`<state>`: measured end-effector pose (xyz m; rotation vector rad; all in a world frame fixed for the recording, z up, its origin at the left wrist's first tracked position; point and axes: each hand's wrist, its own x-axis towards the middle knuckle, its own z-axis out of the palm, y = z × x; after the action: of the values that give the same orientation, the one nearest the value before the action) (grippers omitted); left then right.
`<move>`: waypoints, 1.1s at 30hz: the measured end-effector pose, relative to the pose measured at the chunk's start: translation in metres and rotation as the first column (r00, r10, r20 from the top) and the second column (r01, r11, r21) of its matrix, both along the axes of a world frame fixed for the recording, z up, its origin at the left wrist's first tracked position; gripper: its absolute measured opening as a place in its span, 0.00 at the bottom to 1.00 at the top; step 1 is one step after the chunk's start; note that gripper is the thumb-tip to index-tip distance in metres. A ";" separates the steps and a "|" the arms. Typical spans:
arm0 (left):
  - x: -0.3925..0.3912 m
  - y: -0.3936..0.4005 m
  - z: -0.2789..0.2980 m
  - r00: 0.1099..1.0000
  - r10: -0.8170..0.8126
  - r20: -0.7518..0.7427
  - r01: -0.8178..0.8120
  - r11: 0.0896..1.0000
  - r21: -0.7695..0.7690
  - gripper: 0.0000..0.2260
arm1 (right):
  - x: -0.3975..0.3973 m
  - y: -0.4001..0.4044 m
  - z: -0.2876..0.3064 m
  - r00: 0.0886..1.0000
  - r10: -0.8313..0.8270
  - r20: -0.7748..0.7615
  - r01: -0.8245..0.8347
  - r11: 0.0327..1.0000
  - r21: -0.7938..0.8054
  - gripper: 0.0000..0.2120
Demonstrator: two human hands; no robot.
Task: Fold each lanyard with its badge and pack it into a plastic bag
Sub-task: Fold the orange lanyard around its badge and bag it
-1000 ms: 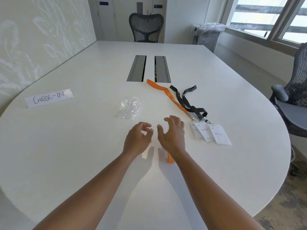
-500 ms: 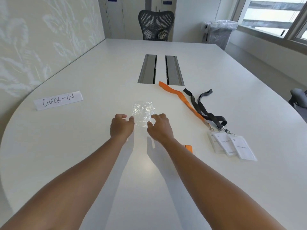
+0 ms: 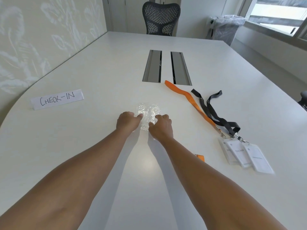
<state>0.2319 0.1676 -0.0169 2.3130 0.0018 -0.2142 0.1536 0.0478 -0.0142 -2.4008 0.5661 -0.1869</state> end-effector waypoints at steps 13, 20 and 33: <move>0.008 -0.003 -0.007 0.996 0.073 0.042 -0.064 0.980 -0.189 0.10 | -0.001 0.006 -0.012 1.000 0.022 -0.022 -0.024 0.994 -0.109 0.15; 0.005 -0.004 -0.003 0.995 0.102 -0.011 -0.098 0.912 -0.398 0.07 | -0.001 0.005 -0.001 0.994 -0.076 0.083 0.072 0.996 0.050 0.21; -0.019 0.031 0.034 0.983 -0.109 0.150 0.177 0.786 -0.592 0.03 | -0.020 -0.010 0.051 0.937 -0.130 0.325 0.077 0.983 0.169 0.27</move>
<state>0.2128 0.1983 0.0167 1.6740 -0.2647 -0.1382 0.1337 0.0376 0.0368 -2.1273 0.5259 -0.5665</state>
